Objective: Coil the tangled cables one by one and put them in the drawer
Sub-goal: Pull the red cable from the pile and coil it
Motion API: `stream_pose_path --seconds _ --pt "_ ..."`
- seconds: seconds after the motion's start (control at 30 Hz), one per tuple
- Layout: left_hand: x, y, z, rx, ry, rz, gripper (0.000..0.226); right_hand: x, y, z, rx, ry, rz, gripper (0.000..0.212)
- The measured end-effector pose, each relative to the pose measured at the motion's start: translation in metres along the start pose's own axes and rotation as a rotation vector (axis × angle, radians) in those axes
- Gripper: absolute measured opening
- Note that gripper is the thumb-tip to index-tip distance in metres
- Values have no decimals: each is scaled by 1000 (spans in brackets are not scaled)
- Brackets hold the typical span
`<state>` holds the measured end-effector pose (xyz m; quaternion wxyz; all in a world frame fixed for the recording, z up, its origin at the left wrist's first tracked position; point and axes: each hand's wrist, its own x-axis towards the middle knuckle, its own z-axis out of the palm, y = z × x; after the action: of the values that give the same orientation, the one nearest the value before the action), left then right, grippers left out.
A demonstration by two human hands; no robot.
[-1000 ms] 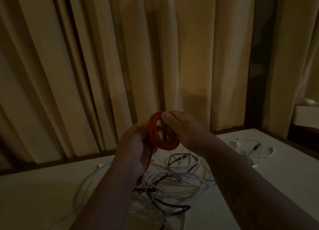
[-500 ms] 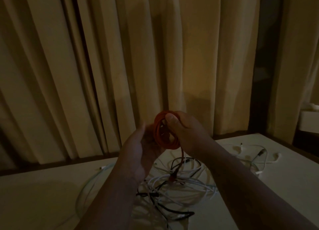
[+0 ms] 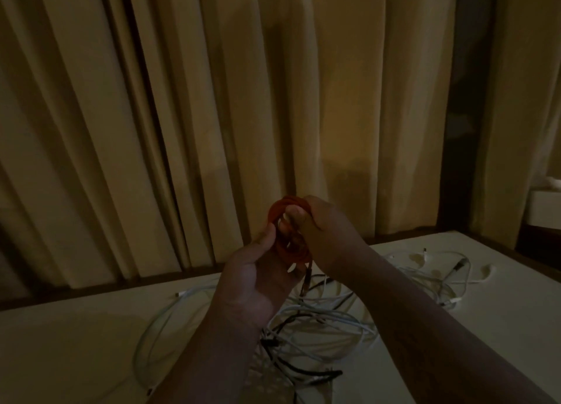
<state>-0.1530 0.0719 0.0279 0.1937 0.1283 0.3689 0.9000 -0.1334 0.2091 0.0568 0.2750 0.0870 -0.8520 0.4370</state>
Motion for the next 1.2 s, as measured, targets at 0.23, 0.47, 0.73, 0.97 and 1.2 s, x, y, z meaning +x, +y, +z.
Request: stream_pose_path --seconds 0.23,0.47,0.73,0.97,1.2 --pt "-4 7 2 -7 -85 48 23 -1 -9 3 -117 29 -71 25" --pt "-6 8 17 209 37 166 37 -5 -13 7 -110 4 -44 24" --pt "-3 8 13 282 119 223 38 -2 -12 3 -120 63 -49 27" --pt "-1 15 3 160 -49 26 24 0 -8 2 -110 62 -60 31" --pt "-7 14 7 155 -104 47 17 -1 -8 5 -146 16 -46 32"
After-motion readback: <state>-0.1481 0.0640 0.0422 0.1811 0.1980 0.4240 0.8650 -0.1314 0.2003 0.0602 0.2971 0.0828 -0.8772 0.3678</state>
